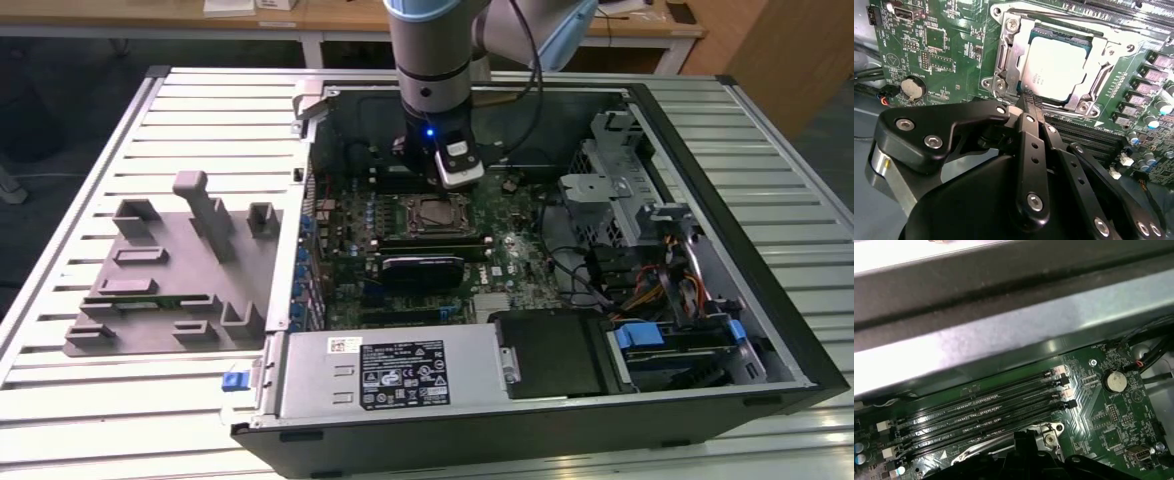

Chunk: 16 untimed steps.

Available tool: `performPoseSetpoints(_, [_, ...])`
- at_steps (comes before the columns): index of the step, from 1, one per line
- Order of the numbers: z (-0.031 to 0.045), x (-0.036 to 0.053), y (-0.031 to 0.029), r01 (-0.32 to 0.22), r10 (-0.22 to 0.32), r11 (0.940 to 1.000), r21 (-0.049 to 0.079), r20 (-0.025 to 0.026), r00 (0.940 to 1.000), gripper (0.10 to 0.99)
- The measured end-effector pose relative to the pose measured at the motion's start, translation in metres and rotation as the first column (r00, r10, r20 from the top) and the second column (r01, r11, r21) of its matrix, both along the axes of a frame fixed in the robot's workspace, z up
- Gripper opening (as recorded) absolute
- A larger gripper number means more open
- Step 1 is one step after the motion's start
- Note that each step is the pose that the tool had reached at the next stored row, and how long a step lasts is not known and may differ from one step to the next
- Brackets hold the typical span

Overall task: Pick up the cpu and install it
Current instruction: 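Install the first cpu locking lever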

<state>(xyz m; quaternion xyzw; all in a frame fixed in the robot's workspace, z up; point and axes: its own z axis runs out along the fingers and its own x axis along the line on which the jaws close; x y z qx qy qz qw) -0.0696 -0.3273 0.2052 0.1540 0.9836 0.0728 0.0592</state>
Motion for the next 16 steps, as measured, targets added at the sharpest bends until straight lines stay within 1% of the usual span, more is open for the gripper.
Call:
performPoseSetpoints(3, [0.0,0.0,-0.0012,0.0,0.0,1.0,-0.006,0.0,1.0,0.106])
performPoseSetpoints(4, [0.0,0.0,-0.0026,0.0,0.0,0.9999,-0.012,0.0,1.0,0.106])
performPoseSetpoints(7, [-0.0002,0.0,-0.0049,0.0,0.0,0.9998,-0.021,-0.0004,1.0,0.106])
performPoseSetpoints(11, [-0.0004,0.0,-0.0082,0.0,0.0,0.9993,-0.037,-0.0042,1.0,0.106])
performPoseSetpoints(13, [-0.0006,0.0,-0.0099,0.0,0.0,0.9989,-0.046,-0.0072,1.0,0.106])
performPoseSetpoints(14, [-0.0007,0.0,-0.0107,0.0,0.0,0.9987,-0.05,-0.0098,1.0,0.106])
performPoseSetpoints(16, [-0.001,0.0001,-0.0121,-0.001,0.0,0.9983,-0.059,-0.0165,0.9999,0.106])
